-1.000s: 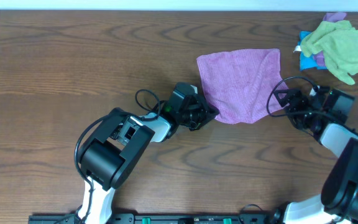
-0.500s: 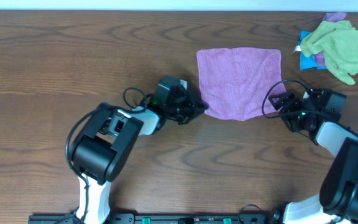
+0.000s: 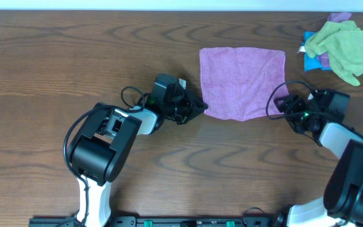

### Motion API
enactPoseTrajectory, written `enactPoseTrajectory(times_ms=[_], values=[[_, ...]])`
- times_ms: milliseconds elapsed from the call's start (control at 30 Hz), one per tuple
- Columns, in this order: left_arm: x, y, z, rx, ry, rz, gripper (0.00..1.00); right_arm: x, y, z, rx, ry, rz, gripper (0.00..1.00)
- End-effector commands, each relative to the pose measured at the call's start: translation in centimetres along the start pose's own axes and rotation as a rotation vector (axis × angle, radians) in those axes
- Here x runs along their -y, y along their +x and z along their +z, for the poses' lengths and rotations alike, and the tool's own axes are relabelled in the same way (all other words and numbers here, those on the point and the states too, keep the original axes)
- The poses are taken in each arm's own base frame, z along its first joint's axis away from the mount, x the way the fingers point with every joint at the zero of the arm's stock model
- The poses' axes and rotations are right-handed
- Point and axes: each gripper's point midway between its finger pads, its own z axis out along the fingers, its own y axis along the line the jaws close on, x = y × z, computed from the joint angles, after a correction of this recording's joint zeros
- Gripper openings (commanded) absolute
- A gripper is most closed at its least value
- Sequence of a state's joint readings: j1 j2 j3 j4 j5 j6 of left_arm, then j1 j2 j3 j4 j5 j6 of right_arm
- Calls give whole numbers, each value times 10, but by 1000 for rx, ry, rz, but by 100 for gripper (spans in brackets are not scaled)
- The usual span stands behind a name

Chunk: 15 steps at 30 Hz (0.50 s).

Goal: Fold the cloth
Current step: 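Grasp the lower-left corner with left gripper, lower-right with right gripper, then pull the cloth toward the table center with both grippers and release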

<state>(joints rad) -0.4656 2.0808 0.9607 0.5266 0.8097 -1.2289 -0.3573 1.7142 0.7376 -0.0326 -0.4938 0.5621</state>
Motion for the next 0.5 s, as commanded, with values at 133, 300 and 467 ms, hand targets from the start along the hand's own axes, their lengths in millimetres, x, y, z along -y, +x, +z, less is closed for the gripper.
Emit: enactPoseTrajectory(times_ms=[133,300,467], values=[[-8,0,2,-26,-5,1,6,35,29,36,-75,132,-2,61],[-8,-5,-4,-25,5,-11,6,31,39,44,-98,130,-17,13],[-8,-22,-19,-11,29,-25,6,22,44,42,-128,85,-14,1]])
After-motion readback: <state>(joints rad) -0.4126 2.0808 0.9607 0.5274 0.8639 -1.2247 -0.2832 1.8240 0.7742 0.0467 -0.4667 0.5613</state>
